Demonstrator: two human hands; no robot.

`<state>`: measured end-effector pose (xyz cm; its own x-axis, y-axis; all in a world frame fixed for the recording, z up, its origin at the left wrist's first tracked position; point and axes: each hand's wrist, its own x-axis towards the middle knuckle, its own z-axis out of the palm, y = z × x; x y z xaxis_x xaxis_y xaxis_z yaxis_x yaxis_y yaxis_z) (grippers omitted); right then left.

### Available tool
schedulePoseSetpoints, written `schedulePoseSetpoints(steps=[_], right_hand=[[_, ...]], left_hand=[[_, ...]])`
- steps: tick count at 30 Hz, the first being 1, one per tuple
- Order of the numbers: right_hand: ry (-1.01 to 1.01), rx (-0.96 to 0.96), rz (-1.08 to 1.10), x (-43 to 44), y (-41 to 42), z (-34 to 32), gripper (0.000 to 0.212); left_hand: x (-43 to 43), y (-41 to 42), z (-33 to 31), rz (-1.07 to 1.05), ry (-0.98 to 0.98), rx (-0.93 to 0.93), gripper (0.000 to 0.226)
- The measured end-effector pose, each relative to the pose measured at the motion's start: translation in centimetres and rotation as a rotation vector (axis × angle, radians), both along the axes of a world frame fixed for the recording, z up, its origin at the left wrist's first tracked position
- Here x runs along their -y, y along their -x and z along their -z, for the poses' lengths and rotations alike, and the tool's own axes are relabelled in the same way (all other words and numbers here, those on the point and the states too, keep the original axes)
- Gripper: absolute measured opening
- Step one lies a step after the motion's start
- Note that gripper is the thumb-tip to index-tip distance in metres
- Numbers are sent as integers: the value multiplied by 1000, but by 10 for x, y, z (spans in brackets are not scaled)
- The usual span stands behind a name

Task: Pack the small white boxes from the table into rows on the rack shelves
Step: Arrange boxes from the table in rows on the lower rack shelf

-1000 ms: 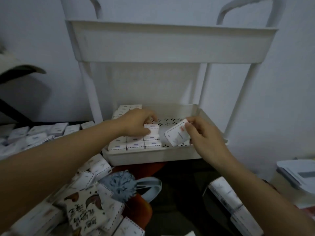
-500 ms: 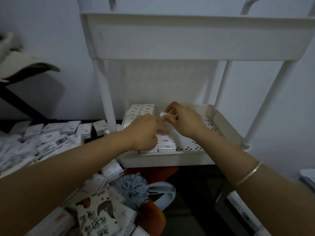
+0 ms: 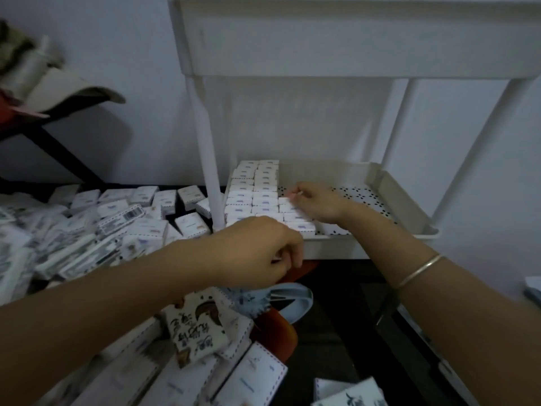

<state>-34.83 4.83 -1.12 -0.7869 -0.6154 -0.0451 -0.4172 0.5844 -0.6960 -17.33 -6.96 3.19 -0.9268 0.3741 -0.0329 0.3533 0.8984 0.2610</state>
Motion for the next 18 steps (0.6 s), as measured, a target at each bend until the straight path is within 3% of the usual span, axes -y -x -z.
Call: schedulePoseSetpoints(steps=[4,7,10,14,18], right_hand=[[22,-18,53,-5,-7,2,49],[-15,-138,93,-9,-13,0,56],[-9,-243,110,-16,-34,-10,52],[-19,-368,-12,-28,-89,-30,41],[85,-308,-112,-48,-159,-43,18]], left_hand=[[-6,-17,-1,39,102,257,24],[-13,-32,1,83,269,353,35],[-20,-46,11,118,457,284,40],[-20,-56,26,133,463,224,43],[-6,-61,25,146,395,208,52]])
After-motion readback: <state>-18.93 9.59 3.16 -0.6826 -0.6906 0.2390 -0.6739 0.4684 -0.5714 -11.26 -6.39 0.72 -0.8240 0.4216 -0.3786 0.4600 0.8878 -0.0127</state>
